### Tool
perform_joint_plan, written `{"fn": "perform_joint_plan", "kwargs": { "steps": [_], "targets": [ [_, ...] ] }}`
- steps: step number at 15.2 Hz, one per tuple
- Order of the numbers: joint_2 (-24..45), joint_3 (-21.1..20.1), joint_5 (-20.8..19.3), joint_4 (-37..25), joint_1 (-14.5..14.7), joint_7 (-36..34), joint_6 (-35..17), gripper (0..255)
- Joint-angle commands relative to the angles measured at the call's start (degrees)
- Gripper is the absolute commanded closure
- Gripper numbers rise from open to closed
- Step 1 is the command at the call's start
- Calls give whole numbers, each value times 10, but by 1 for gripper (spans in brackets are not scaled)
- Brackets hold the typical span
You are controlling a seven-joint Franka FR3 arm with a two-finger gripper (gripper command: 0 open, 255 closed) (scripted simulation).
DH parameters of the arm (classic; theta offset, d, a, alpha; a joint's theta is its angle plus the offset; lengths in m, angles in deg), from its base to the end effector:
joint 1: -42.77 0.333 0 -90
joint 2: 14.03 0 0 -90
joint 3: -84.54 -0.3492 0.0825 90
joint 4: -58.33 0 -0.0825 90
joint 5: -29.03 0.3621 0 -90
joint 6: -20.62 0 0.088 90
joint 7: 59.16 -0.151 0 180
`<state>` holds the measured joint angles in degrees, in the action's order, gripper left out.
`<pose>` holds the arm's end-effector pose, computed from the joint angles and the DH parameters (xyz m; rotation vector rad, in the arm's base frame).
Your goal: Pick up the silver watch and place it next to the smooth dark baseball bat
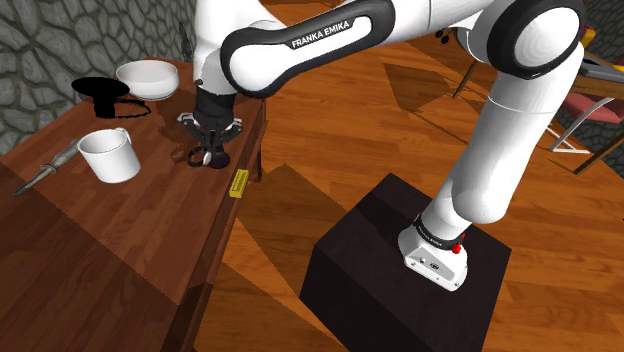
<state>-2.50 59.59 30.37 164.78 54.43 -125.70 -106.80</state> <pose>0.5040 0.3593 0.4383 -2.8233 0.7972 -0.0482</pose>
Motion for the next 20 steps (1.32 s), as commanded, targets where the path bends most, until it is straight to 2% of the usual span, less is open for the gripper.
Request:
{"fn": "perform_joint_plan", "kwargs": {
  "steps": [1, 10, 16, 20],
  "targets": [
    [-5, -1, 2, -9, -1, 0, 14, 255],
    [-21, -2, 8, -58, -2, 0, 78, 255],
    [94, 20, -29, -213, -7, 26, 128, 255],
    [186, 34, -52, -352, 0, 44, 181, 255]
  ]
}}
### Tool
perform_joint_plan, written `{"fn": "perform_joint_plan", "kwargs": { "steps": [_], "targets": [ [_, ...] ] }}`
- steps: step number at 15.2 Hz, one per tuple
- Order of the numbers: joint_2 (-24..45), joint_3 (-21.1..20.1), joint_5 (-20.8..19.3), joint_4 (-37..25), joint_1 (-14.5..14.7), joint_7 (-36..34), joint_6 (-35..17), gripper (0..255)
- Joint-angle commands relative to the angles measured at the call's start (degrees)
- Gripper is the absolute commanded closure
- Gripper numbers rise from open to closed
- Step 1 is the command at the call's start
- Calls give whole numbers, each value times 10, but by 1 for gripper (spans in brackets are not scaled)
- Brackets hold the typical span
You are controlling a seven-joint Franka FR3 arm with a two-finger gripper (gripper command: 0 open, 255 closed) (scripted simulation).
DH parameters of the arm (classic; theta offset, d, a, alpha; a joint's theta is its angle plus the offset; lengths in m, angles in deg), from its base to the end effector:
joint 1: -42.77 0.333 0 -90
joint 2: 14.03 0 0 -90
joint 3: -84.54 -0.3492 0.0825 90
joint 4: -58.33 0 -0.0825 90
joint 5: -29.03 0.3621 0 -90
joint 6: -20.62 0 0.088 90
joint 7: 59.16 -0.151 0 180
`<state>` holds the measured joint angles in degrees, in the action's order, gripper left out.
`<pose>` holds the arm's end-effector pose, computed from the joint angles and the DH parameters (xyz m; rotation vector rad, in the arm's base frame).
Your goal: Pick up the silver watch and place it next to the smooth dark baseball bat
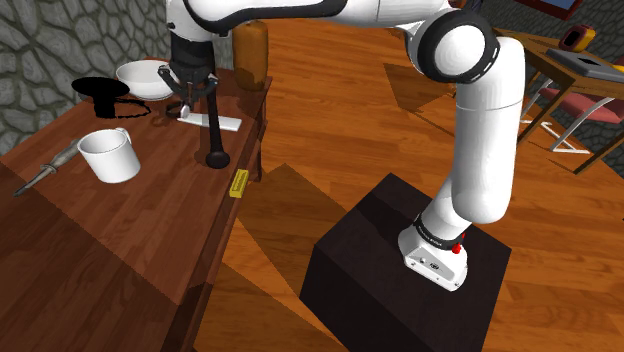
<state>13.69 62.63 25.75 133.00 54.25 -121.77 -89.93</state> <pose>0.6263 0.3381 0.4879 -2.8233 0.7966 -0.0470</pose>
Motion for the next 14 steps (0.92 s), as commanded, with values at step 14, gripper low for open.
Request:
{"fn": "perform_joint_plan", "kwargs": {
  "steps": [14],
  "targets": [
    [49, 10, -11, 27, -4, 13, -73, 255]
  ]
}}
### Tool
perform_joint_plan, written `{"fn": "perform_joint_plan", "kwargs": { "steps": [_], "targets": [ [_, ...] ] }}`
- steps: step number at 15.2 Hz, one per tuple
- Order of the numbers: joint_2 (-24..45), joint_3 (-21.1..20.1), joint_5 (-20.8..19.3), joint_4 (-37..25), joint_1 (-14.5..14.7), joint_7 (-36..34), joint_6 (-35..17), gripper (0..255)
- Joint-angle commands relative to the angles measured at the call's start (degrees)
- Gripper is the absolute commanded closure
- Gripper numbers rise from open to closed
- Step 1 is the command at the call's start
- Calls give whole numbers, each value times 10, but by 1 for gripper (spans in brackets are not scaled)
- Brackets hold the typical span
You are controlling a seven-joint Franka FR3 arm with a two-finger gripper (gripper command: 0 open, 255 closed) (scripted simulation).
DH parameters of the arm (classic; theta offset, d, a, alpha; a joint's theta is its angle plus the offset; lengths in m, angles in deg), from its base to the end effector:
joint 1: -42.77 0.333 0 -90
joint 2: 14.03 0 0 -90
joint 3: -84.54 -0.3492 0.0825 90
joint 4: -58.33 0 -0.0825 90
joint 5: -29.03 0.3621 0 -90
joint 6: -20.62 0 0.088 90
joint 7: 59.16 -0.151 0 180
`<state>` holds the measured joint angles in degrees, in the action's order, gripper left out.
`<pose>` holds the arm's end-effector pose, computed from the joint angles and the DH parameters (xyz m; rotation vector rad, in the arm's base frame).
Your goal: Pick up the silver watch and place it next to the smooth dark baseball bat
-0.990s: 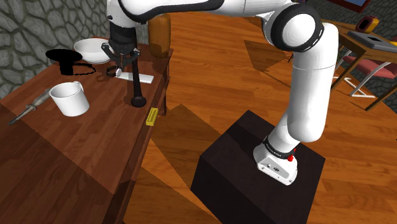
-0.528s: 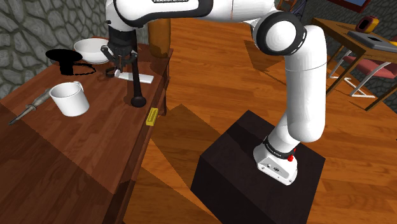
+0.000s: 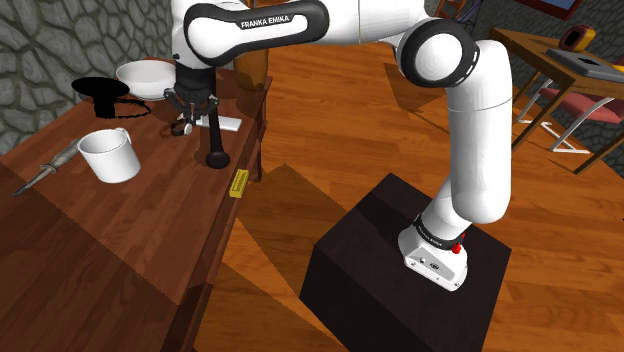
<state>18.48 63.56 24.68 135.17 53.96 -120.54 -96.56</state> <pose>0.6513 0.3341 0.4230 -2.8240 0.7976 -0.0470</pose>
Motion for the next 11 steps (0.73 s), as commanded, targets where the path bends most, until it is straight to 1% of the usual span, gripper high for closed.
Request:
{"fn": "perform_joint_plan", "kwargs": {
  "steps": [1, 11],
  "targets": [
    [2, 1, -1, 11, -1, 1, -13, 255],
    [24, 5, -7, 56, -1, 2, -78, 255]
  ]
}}
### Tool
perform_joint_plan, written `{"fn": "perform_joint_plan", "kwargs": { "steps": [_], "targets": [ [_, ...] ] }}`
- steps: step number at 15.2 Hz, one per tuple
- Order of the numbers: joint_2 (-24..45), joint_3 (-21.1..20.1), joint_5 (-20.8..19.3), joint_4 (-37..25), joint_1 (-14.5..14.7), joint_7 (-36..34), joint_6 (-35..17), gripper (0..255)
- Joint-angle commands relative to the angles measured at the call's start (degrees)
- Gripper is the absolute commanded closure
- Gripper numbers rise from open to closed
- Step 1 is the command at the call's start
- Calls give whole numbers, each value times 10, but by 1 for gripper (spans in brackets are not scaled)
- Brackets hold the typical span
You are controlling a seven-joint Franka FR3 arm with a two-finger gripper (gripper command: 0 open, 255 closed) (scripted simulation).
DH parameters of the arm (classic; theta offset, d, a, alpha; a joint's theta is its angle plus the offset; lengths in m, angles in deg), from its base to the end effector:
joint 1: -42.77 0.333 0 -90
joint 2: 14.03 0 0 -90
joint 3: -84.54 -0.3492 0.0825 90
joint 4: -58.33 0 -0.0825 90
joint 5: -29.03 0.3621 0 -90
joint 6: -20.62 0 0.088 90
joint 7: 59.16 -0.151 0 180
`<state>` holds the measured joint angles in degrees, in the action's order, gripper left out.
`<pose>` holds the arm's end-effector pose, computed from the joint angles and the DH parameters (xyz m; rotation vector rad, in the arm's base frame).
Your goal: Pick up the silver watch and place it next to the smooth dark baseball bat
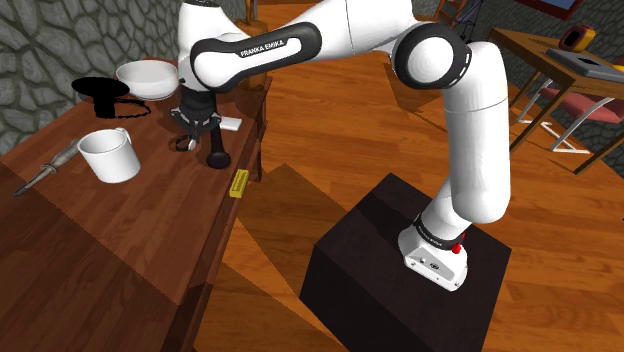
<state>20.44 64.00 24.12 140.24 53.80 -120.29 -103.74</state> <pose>0.6536 0.3344 0.3703 -2.8210 0.7953 -0.0519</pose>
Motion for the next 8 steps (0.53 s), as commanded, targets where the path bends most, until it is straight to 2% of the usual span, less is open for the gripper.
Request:
{"fn": "perform_joint_plan", "kwargs": {
  "steps": [1, 5, 8],
  "targets": [
    [7, 2, -2, 9, 1, 0, -13, 255],
    [20, 4, -6, 22, 1, 0, -39, 255],
    [20, 4, -6, 22, 1, -1, -39, 255]
  ]
}}
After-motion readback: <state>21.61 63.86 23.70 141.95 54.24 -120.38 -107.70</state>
